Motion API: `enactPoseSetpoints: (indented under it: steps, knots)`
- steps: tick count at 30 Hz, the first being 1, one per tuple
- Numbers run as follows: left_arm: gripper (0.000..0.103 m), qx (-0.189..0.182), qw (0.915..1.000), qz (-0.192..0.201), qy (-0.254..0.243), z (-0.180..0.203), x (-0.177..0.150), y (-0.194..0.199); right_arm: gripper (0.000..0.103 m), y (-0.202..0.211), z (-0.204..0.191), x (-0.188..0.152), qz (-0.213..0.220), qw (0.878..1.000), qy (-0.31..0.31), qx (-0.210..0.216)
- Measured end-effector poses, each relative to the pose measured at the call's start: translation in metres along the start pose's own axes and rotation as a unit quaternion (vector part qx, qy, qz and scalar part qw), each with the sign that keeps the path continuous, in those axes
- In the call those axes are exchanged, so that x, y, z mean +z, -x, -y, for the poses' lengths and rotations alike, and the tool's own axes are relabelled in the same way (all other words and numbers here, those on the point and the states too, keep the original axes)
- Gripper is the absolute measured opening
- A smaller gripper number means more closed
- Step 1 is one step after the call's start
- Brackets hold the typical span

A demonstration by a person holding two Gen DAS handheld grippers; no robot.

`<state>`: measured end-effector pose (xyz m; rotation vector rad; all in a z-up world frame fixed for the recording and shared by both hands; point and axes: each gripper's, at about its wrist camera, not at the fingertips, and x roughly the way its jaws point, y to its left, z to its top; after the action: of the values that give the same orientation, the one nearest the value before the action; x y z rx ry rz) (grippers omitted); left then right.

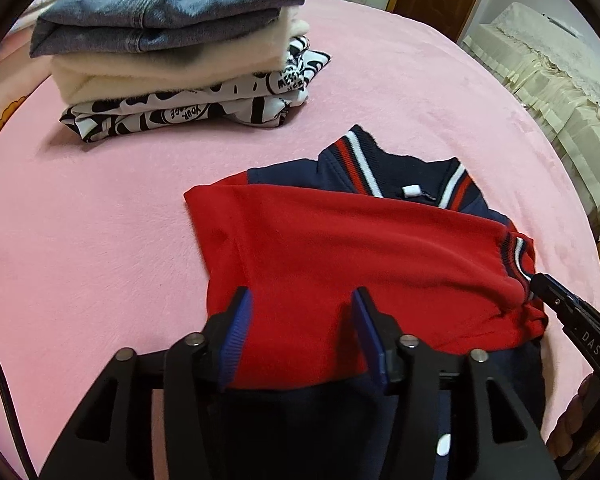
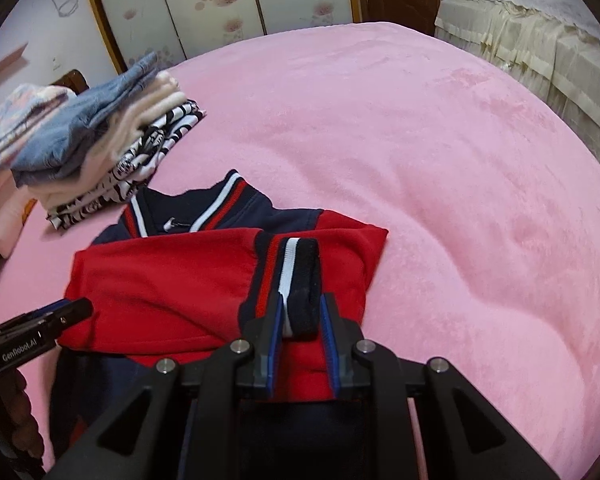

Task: Fold large clothes
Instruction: 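Open the right tool on the cuff and lift both tools away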

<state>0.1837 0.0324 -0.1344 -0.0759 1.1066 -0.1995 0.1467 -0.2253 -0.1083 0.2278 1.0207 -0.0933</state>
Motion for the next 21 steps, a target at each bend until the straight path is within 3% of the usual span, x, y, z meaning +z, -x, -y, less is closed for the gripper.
enactPoseSetpoints:
  steps: [4, 11, 21]
  knots:
    - [0.061, -0.008, 1.0000, 0.004, -0.002, 0.006, -0.005, 0.015, 0.019, 0.013, -0.001, -0.004, 0.006, 1.000, -0.004, 0.001]
    - [0.061, 0.010, 0.9999, -0.003, -0.010, 0.014, -0.016, 0.039, 0.019, 0.043, -0.005, -0.009, 0.023, 1.000, -0.006, 0.003]
    - [0.061, 0.008, 0.9994, 0.011, -0.031, 0.019, -0.039, 0.082, 0.019, 0.090, -0.004, -0.020, 0.043, 0.999, -0.016, 0.019]
